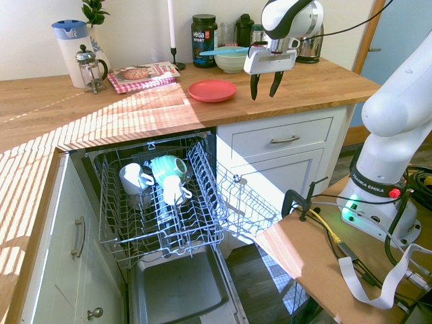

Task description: Put the plate in the dishwasher

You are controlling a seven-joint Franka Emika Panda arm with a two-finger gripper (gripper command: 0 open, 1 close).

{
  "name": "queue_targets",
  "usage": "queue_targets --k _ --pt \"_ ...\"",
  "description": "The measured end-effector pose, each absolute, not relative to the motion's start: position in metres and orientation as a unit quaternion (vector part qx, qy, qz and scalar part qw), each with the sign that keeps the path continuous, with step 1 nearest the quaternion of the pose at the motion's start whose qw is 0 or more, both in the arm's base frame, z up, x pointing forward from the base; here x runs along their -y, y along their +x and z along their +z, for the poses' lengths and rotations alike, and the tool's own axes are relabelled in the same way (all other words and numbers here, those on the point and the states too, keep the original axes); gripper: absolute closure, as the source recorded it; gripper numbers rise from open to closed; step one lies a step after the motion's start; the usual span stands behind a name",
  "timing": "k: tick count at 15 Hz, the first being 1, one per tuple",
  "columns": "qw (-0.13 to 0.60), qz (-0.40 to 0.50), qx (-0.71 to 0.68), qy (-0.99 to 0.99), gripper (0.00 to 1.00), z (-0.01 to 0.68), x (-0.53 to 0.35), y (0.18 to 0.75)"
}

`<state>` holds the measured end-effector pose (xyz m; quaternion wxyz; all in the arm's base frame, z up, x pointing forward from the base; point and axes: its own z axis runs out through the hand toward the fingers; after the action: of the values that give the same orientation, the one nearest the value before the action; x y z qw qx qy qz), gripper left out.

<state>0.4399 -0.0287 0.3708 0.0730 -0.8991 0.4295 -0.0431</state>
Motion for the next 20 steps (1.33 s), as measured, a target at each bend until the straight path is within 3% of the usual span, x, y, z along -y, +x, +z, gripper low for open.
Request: queue_targets --k 5,12,13,20 --pt "0.155 -0.061 -0.418 -0.893 0.0 0.368 0.06 0.488" --pt "0.202 -0.04 -0.401 -0.892 0.0 0.345 0.065 0.561" --pt "0.21 -0.04 -0.401 -0.891 1.0 0.34 0.066 0.567" --pt "0.233 -0.038 -0.404 -0.884 1.0 0.33 0.066 0.583"
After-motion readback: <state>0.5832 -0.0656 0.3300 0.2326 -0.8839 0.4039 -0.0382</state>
